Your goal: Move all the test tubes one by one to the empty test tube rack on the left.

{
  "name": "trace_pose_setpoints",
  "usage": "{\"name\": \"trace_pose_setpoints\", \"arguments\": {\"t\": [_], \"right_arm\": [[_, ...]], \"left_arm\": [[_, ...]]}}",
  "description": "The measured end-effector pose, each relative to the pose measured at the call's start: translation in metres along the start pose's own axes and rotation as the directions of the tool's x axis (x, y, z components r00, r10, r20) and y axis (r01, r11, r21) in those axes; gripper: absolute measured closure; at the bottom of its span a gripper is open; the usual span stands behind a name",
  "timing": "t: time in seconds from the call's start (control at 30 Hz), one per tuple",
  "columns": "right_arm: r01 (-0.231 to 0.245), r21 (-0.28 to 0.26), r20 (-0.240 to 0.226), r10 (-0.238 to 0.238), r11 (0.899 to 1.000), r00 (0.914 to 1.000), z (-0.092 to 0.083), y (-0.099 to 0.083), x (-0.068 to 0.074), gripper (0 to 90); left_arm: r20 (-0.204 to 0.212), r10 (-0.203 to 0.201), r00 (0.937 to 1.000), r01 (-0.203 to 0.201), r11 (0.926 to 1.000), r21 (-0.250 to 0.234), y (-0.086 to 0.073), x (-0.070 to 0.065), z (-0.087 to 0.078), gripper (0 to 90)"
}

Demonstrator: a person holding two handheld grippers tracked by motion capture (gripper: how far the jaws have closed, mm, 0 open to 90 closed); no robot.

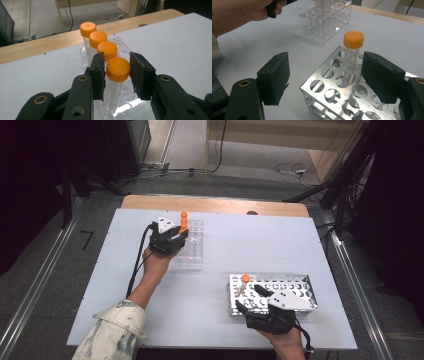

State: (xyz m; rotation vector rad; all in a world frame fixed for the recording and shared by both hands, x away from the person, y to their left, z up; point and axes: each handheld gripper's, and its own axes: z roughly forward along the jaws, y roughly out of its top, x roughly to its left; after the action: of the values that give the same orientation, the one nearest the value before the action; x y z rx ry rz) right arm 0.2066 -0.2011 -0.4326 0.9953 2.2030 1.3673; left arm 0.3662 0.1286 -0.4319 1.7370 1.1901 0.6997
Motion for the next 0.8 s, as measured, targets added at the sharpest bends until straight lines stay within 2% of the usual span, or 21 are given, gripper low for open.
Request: {"name": "trace_pose_setpoints", "arguments": {"t": [0.23, 0.33, 0.67, 0.8], "right_arm": [[0.002, -0.001, 0.001, -0.002, 1.0, 1.0, 0.0, 0.0, 0.0, 21.6], [-0.005, 0.003, 0.003, 0.005, 1.0, 1.0, 0.001, 0.0, 0.0, 21.6], [-0.002, 0.005, 0.007, 0.002, 1.0, 1.0, 0.001, -0.001, 0.0, 21.6], [0.0, 0.003, 0.01, 0.0, 1.0, 1.0, 0.001, -0.001, 0.0, 21.6]], "left_arm": [[-0.006, 0.01, 0.9999, -0.01, 0.9999, 0.007, -0.002, -0.001, 0.0, 55.4], [-0.005, 0.0, 1.0, 0.0, 1.0, 0.007, -0.004, -0.001, 0.0, 50.6], [-0.017, -0.007, 0.9998, 0.007, 1.0, -0.005, -0.006, -0.005, -0.011, 35.7], [-0.016, -0.011, 0.9998, 0.011, 0.9999, 0.011, -0.009, -0.009, -0.016, 27.0]]}}
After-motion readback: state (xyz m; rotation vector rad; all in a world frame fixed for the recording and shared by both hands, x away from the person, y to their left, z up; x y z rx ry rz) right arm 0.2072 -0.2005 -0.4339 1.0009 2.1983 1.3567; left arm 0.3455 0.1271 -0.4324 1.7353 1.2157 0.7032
